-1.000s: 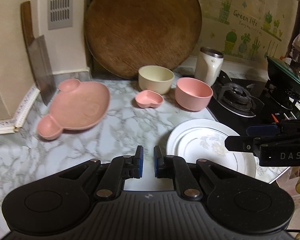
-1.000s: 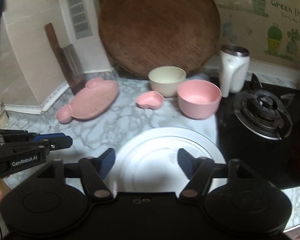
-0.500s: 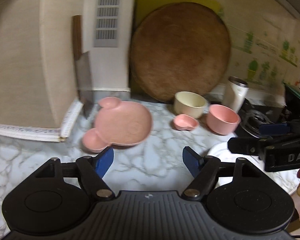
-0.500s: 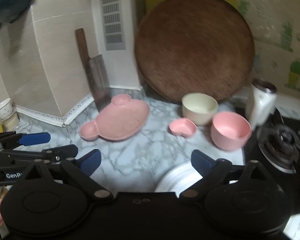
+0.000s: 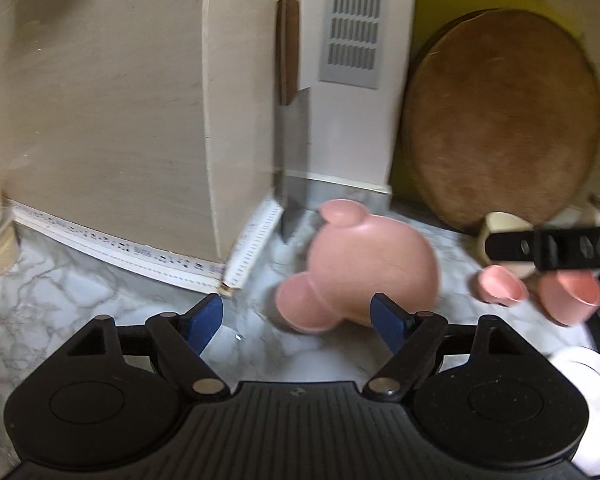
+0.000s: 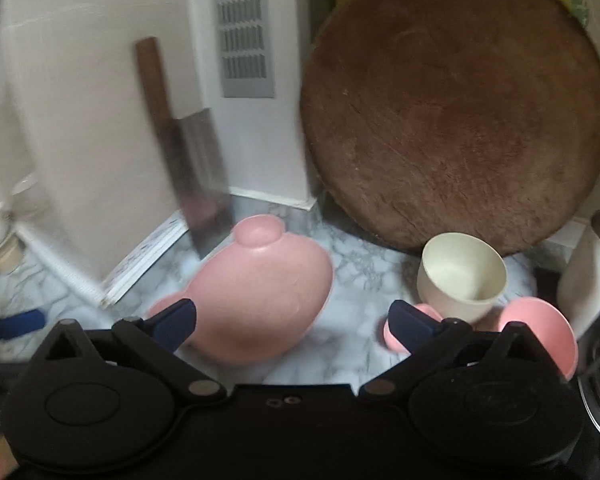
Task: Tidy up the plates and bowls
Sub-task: 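Move both grippers to the pink bear-shaped plate and close on its rim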
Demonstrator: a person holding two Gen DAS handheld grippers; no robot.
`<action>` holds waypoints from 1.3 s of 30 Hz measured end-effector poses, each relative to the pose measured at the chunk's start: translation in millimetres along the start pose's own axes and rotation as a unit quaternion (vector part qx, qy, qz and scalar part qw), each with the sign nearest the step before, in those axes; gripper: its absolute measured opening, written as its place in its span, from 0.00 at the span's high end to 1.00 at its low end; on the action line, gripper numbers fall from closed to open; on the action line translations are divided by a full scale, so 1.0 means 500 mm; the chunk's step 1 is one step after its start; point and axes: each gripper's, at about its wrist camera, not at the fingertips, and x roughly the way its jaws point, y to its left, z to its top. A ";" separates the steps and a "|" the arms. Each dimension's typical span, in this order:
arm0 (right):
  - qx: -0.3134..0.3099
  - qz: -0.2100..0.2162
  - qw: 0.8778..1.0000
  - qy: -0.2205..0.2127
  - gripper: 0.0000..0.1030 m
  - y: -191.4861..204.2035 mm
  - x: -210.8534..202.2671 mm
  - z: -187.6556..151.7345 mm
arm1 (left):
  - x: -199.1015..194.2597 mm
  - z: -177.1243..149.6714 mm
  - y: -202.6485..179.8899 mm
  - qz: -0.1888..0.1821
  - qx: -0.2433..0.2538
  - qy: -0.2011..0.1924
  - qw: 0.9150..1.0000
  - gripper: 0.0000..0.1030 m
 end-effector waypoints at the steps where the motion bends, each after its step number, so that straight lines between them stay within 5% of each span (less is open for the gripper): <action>1: 0.001 0.001 1.000 0.004 0.00 -0.004 0.022 0.008 | 0.010 0.002 -0.001 0.010 -0.003 0.002 1.000 0.21; 15: 0.015 -0.015 0.995 0.094 0.17 -0.052 0.256 0.041 | 0.167 0.009 -0.005 0.042 -0.041 0.061 0.996 0.21; 20: 0.030 -0.011 0.993 0.114 0.31 -0.078 0.296 0.048 | 0.192 -0.001 0.001 0.037 -0.051 0.074 0.995 0.22; 29: 0.039 0.005 0.990 0.134 0.63 -0.100 0.334 0.046 | 0.222 -0.007 0.032 0.028 -0.091 0.100 0.990 0.59; 39: 0.040 0.015 0.990 0.135 0.86 -0.097 0.339 0.041 | 0.233 -0.006 0.034 0.014 -0.087 0.106 0.990 0.84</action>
